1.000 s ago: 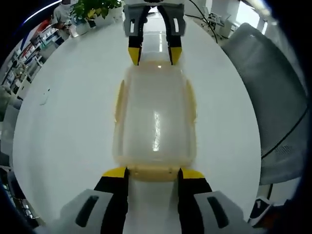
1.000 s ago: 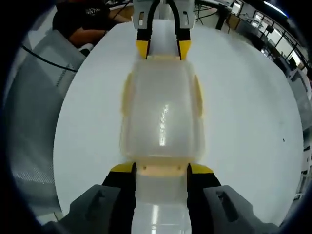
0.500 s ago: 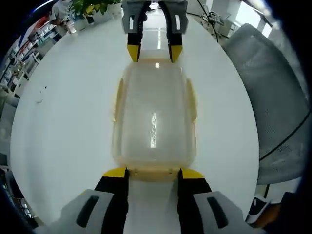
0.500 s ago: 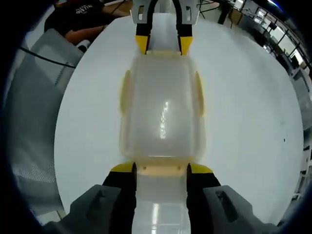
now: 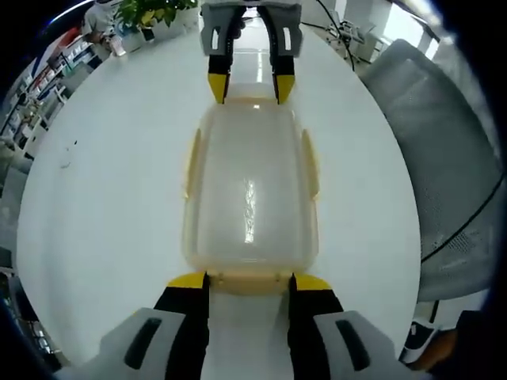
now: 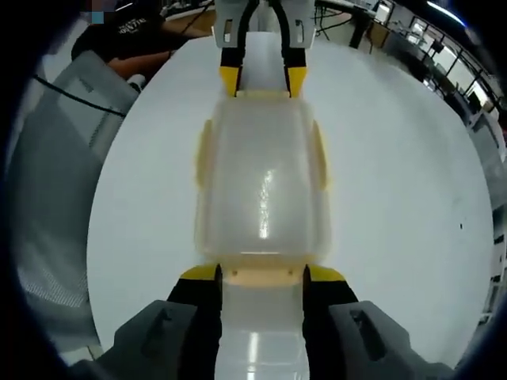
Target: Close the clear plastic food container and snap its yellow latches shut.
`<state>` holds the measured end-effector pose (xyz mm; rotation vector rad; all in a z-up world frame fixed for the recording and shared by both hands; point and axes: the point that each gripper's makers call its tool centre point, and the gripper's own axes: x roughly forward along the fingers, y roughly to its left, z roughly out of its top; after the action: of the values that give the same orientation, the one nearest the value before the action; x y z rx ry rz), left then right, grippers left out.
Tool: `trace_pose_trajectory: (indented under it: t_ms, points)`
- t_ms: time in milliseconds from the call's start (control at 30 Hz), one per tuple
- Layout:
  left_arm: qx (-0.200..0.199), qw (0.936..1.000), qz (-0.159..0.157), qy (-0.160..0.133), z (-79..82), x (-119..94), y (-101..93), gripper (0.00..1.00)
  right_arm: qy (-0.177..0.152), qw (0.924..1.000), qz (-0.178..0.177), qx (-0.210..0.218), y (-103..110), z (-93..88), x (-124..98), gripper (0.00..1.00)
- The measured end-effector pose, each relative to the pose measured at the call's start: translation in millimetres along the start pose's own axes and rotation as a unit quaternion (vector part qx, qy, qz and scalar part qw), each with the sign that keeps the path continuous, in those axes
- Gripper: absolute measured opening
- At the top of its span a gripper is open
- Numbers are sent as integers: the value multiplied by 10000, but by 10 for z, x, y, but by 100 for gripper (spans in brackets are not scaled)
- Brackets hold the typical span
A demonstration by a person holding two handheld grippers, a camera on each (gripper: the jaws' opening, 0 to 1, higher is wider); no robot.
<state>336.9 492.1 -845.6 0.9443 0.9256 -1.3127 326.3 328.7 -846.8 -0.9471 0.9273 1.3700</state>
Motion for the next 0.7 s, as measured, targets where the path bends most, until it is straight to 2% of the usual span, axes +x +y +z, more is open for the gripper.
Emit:
trace_pose_trajectory:
  t_ms: [100,200,467,700]
  points:
    - [-65,10000,-9,17,-2,-11,-50,32,-76,9998,-10,-180,16,19,-1,36]
    - [-35,9999,73,77,5,-61,-100,32,-135,9998,28,-155,29,43,-9,36]
    - [-252,9995,197,43,86,-259,-188,32,-388,9985,-89,-376,75,133,-255,36]
    - [-289,9991,296,77,288,-472,-297,32,-700,9960,-221,-510,147,131,-515,35]
